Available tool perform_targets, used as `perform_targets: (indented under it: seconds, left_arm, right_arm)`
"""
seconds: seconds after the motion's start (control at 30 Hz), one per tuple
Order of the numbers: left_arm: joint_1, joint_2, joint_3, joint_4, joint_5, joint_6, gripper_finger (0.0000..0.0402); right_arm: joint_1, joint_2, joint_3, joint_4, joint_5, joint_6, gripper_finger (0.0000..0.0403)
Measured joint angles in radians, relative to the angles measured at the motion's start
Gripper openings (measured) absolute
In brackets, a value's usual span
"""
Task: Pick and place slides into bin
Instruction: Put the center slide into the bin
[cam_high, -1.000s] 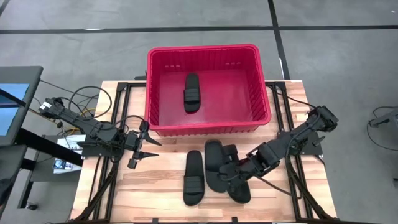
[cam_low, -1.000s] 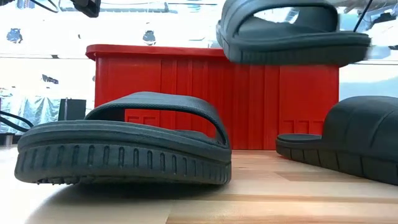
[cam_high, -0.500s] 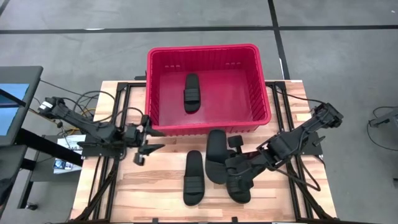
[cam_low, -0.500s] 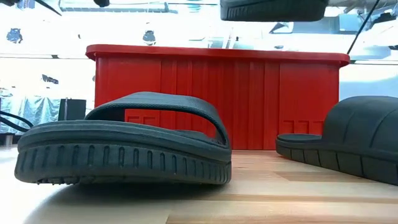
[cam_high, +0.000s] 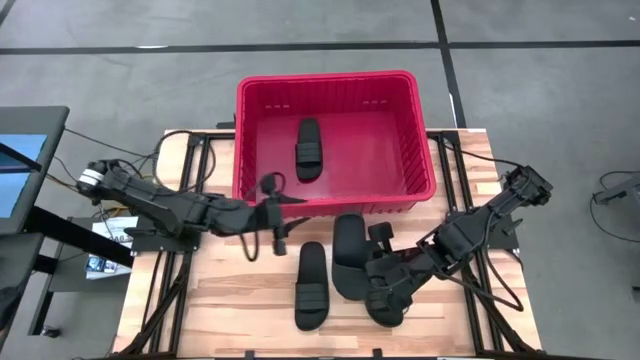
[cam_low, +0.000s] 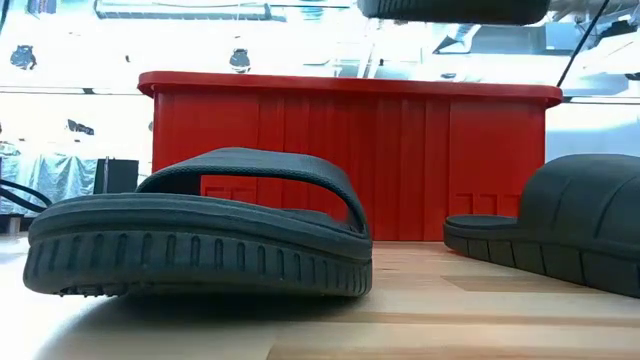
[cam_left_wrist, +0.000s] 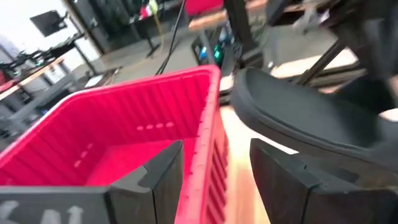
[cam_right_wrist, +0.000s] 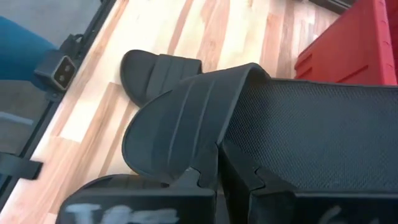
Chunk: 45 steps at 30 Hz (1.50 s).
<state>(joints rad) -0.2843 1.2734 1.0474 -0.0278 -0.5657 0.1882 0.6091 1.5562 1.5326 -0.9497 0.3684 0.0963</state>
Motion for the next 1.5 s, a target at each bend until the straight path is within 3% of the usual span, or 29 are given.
perform_targets:
  seconds: [0.1, 0.37, 0.5, 0.87, 1.5]
  left_arm:
    - [0.024, 0.074, 0.127, -0.123, 0.028, 0.000, 0.0176]
    - [0.090, 0.216, 0.370, -0.327, 0.257, -0.058, 0.0176]
    - [0.115, 0.250, 0.416, -0.383, 0.304, -0.089, 0.0176]
    - [0.203, 0.252, 0.423, -0.375, 0.638, -0.306, 0.0176]
    - [0.228, 0.325, 0.423, -0.274, 0.694, -0.480, 0.0176]
  right_arm:
    - [0.014, 0.000, 0.000, 0.000, 0.000, 0.000, 0.0000]
    - [0.043, 0.000, 0.000, 0.000, 0.025, 0.000, 0.0000]
    - [0.062, 0.001, 0.000, -0.001, 0.029, 0.000, 0.0000]
    - [0.084, 0.001, 0.000, -0.019, 0.059, 0.000, 0.0000]
    - [0.084, 0.002, -0.001, -0.020, 0.080, -0.018, 0.0000]
